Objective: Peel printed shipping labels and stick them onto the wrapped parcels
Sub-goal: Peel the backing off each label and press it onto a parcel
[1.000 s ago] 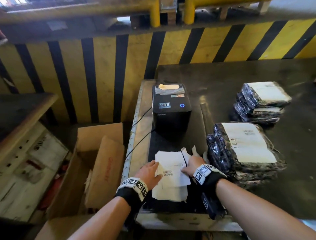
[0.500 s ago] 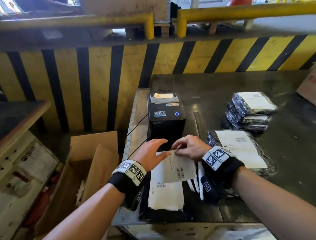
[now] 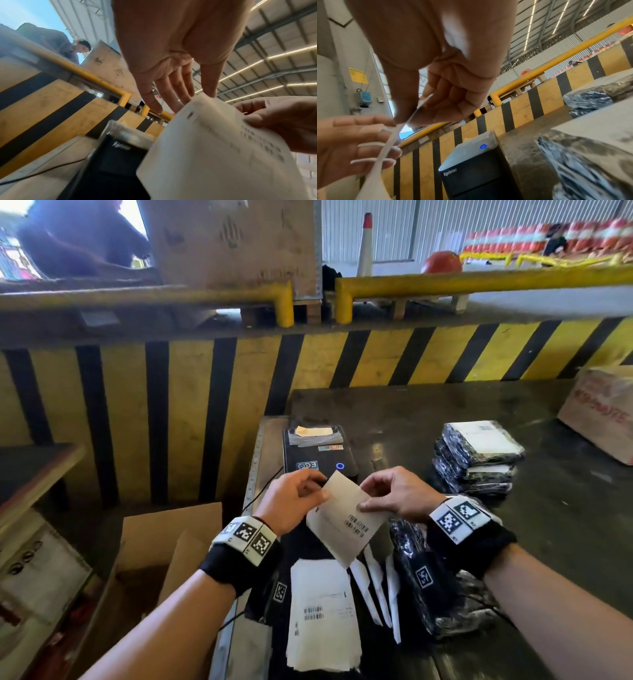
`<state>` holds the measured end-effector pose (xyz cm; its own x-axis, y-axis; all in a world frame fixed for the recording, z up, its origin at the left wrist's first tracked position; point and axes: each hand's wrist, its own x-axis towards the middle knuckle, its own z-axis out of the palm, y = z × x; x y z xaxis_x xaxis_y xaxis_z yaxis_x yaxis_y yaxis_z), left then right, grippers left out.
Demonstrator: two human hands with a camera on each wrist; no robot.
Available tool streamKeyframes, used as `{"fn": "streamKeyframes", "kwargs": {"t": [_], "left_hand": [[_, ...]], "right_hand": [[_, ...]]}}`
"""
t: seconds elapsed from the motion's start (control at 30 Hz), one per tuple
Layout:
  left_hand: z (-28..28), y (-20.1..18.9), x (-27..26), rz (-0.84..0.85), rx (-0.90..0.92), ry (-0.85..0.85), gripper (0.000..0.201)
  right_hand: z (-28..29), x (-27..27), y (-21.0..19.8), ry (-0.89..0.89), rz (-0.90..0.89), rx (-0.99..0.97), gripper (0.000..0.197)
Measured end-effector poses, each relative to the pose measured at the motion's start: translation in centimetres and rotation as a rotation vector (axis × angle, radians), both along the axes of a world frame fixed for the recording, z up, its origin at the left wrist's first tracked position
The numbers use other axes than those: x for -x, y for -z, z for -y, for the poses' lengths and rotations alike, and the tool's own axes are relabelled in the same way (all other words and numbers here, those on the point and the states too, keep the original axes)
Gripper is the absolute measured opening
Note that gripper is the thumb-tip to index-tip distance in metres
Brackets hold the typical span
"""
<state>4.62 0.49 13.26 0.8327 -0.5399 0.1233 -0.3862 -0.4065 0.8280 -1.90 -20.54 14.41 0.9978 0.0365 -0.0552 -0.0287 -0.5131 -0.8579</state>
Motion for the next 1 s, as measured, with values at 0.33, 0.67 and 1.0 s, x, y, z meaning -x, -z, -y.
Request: {"fn": "streamKeyframes", "kwargs": {"t": [0.33, 0.67, 1.0], "left_hand": [[0.1, -3.9, -0.4, -0.037, 0.221, -0.025, 0.022], [0.8, -4.9, -0.7, -0.064, 0.269, -0.032, 0.022], [0.8, -4.8, -1.1, -0.057, 0.258, -0.049, 0.021]], "right_hand": [[1.9, 0.9, -3.0, 0.014, 0.016, -0.092, 0.005], [2.4, 1.3, -4.3, -0.062, 0.049, -0.006, 0.015], [2.1, 1.3, -5.0, -0.131, 0.053, -0.030, 0.018]]}}
